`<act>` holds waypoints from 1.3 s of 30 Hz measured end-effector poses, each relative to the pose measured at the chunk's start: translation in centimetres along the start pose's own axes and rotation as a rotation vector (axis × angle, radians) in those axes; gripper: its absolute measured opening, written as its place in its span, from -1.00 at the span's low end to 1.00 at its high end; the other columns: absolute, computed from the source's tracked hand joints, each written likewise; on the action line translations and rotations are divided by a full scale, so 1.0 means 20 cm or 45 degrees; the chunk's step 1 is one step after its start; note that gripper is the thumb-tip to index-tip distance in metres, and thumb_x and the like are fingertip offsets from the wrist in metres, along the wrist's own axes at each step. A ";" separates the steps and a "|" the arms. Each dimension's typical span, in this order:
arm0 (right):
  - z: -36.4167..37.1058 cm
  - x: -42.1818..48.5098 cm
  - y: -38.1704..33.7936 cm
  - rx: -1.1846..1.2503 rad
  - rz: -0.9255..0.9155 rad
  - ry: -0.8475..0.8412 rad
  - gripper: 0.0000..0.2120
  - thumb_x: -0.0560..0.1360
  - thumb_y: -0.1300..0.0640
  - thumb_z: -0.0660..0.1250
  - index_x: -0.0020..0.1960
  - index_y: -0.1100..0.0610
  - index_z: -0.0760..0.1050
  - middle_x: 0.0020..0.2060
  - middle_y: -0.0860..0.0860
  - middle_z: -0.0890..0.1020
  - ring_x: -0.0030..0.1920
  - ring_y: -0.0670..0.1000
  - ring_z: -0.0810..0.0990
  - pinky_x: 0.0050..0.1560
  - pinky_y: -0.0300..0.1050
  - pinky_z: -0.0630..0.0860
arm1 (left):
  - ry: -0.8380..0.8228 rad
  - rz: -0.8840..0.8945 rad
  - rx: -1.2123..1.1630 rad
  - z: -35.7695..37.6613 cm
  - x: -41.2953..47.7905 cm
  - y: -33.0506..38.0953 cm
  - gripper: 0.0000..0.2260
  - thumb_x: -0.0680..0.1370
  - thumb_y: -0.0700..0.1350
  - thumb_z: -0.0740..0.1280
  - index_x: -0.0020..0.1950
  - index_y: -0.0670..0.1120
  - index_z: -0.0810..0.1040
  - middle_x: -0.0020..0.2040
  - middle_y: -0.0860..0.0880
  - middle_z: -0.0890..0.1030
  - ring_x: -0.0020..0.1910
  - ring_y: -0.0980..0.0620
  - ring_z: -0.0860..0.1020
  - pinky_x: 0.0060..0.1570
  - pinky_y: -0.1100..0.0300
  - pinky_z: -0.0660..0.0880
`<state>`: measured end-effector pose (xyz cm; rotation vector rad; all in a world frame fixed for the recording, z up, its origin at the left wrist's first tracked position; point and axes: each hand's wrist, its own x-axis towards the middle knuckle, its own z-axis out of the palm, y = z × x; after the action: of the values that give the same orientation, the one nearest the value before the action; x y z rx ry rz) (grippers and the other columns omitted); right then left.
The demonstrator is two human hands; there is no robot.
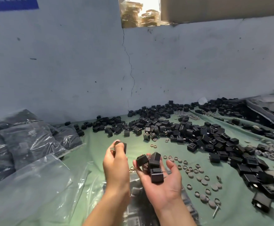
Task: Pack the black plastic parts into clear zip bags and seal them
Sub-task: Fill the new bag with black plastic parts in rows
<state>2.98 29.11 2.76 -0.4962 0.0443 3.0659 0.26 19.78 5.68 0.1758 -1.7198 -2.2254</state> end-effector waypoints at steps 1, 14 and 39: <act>0.00 -0.01 0.00 -0.010 0.007 -0.011 -0.60 0.54 0.07 0.26 0.33 0.19 0.52 0.29 0.27 0.58 0.29 0.36 0.51 0.31 0.45 0.37 | -0.026 0.049 0.096 -0.09 0.02 0.00 -0.88 0.62 -0.02 0.26 0.06 0.02 0.58 -0.14 0.18 0.62 -0.13 0.24 0.56 -0.09 0.17 0.46; -0.04 -0.06 -0.05 -0.170 -0.051 -0.147 -0.62 0.53 0.11 0.27 0.32 0.19 0.52 0.20 0.21 0.63 0.05 0.32 0.68 0.10 0.45 0.54 | -0.252 -0.461 0.592 -0.83 0.09 -0.05 -0.93 0.54 -0.23 0.41 -0.02 -0.23 0.64 -0.20 -0.13 0.70 -0.31 0.02 0.62 -0.25 0.23 0.59; -0.02 -0.10 -0.04 -0.292 -0.042 -0.125 -0.57 0.56 0.14 0.25 0.42 0.19 0.44 0.23 0.22 0.61 0.15 0.28 0.65 0.05 0.44 0.56 | -0.585 -0.514 0.577 -0.78 -0.03 -0.09 -0.89 0.67 -0.20 0.19 -0.01 -0.19 0.44 -0.14 -0.09 0.74 -0.37 0.09 0.60 -0.38 0.30 0.50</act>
<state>5.03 29.86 3.01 -0.3493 -0.3173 3.0727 4.96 6.00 -0.23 0.1285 -2.6357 -2.2190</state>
